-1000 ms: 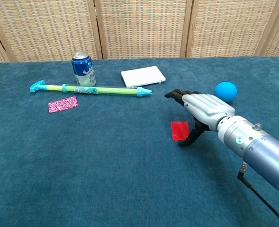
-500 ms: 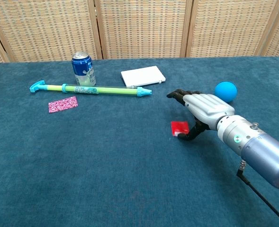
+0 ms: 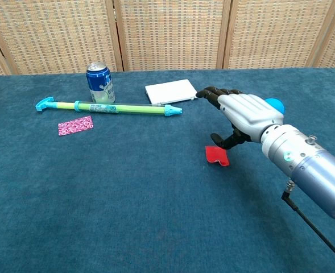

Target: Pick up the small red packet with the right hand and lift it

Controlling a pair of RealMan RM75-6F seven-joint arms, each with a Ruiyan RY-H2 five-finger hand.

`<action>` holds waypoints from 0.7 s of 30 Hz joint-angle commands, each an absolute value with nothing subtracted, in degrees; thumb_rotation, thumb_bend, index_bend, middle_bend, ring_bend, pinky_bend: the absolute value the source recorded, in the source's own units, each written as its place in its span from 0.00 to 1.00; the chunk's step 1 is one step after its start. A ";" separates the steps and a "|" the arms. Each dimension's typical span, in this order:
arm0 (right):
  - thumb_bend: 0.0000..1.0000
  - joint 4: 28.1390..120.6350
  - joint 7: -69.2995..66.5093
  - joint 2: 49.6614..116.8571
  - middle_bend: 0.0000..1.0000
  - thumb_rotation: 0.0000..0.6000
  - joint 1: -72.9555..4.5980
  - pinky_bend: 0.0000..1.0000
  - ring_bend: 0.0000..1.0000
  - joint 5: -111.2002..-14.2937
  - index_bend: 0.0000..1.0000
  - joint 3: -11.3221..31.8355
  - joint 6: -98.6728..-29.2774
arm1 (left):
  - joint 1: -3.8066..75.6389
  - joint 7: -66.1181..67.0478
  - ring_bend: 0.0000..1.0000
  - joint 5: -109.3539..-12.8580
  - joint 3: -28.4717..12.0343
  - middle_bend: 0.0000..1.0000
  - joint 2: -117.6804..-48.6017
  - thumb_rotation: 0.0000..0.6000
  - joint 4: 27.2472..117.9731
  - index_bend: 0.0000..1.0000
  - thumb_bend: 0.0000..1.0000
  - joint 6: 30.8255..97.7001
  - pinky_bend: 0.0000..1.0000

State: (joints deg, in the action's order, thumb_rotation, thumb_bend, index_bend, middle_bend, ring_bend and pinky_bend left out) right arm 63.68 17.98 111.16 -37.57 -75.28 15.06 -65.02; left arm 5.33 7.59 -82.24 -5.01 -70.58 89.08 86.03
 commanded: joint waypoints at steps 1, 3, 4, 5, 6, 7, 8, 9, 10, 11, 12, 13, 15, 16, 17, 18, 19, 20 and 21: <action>0.53 67.33 18.40 109.56 0.00 1.00 -36.42 0.00 0.00 -75.20 0.06 14.26 -65.76 | 5.31 7.60 0.00 -82.39 -4.94 0.00 -70.55 1.00 89.16 0.00 0.10 86.15 0.14; 0.48 69.46 18.64 108.81 0.00 1.00 -35.79 0.00 0.00 -74.69 0.05 13.79 -65.65 | 5.33 7.65 0.00 -82.54 -4.85 0.00 -70.50 1.00 89.28 0.00 0.10 86.14 0.14; 0.47 70.66 18.91 108.43 0.00 1.00 -35.42 0.00 0.00 -74.26 0.05 13.45 -65.43 | 5.33 7.71 0.00 -82.64 -4.77 0.00 -70.50 1.00 89.34 0.00 0.10 86.15 0.14; 0.45 71.67 19.25 108.10 0.00 1.00 -35.14 0.00 0.00 -73.83 0.05 13.16 -65.19 | 5.33 7.76 0.00 -82.73 -4.70 0.00 -70.48 1.00 89.42 0.00 0.10 86.15 0.14; 0.43 72.28 19.42 107.96 0.00 1.00 -34.95 0.00 0.00 -73.54 0.05 12.93 -65.00 | 5.32 7.76 0.00 -82.78 -4.66 0.00 -70.46 1.00 89.47 0.00 0.10 86.15 0.14; 0.42 72.93 19.65 107.88 0.00 1.00 -34.73 0.00 0.00 -73.17 0.05 12.67 -64.85 | 5.32 7.75 0.00 -82.85 -4.62 0.00 -70.44 1.00 89.55 0.00 0.10 86.19 0.14; 0.41 73.31 19.87 107.96 0.00 1.00 -34.52 0.00 0.00 -72.80 0.05 12.48 -64.79 | 5.30 7.76 0.00 -82.93 -4.58 0.00 -70.41 1.00 89.61 0.00 0.10 86.24 0.14; 0.40 73.52 20.04 108.10 0.00 1.00 -34.39 0.00 0.00 -72.49 0.05 12.28 -64.68 | 5.28 7.74 0.00 -83.02 -4.56 0.00 -70.38 1.00 89.69 0.00 0.10 86.32 0.14; 0.40 73.60 20.06 108.33 0.00 1.00 -34.27 0.00 0.00 -72.14 0.05 12.04 -64.40 | 5.26 7.73 0.00 -83.09 -4.53 0.00 -70.35 1.00 89.75 0.00 0.10 86.39 0.14; 0.39 73.57 20.08 108.50 0.00 1.00 -34.22 0.00 0.00 -71.92 0.05 11.94 -64.25 | 5.26 7.70 0.00 -83.13 -4.52 0.00 -70.33 1.00 89.78 0.00 0.10 86.42 0.14; 0.38 73.41 20.06 108.82 0.00 1.00 -34.17 0.00 0.00 -71.54 0.05 11.76 -63.90 | 5.23 7.65 0.00 -83.18 -4.50 0.00 -70.30 1.00 89.81 0.00 0.10 86.47 0.14; 0.38 73.26 20.01 109.04 0.00 1.00 -34.14 0.00 0.00 -71.29 0.05 11.62 -63.64 | 5.21 7.62 0.00 -83.21 -4.48 0.00 -70.28 1.00 89.82 0.00 0.10 86.51 0.14; 0.38 72.51 19.98 109.71 0.00 1.00 -34.24 0.00 0.00 -70.85 0.04 11.47 -63.13 | 5.20 7.52 0.00 -83.20 -4.48 0.00 -70.27 1.00 89.79 0.00 0.10 86.53 0.14; 0.38 72.13 19.98 109.99 0.00 1.00 -34.33 0.00 0.00 -70.69 0.04 11.50 -62.94 | 5.20 7.49 0.00 -83.16 -4.51 0.00 -70.26 1.00 89.77 0.00 0.10 86.53 0.14; 0.38 71.74 19.89 110.30 0.00 1.00 -34.44 0.00 0.00 -70.54 0.04 11.57 -62.74 | 5.22 7.47 0.00 -83.12 -4.53 0.00 -70.25 1.00 89.76 0.00 0.10 86.51 0.14; 0.38 71.32 19.77 110.60 0.00 1.00 -34.58 0.00 0.00 -70.38 0.04 11.66 -62.49 | 5.23 7.41 0.00 -83.09 -4.56 0.00 -70.25 1.00 89.77 0.00 0.10 86.50 0.14; 0.38 70.60 19.62 111.01 0.00 1.00 -34.81 0.00 0.00 -70.19 0.04 11.79 -62.11 | 5.24 7.35 0.00 -83.05 -4.59 0.00 -70.24 1.00 89.76 0.00 0.10 86.49 0.14; 0.38 69.79 19.51 111.41 0.00 1.00 -35.04 0.00 0.00 -70.05 0.04 11.93 -61.82 | 5.26 7.33 0.00 -83.01 -4.60 0.00 -70.24 1.00 89.72 0.00 0.10 86.45 0.14; 0.38 69.06 19.37 111.78 0.00 1.00 -35.20 0.00 0.00 -69.90 0.04 12.04 -61.58 | 5.27 7.31 0.00 -82.97 -4.58 0.00 -70.24 1.00 89.68 0.00 0.10 86.38 0.14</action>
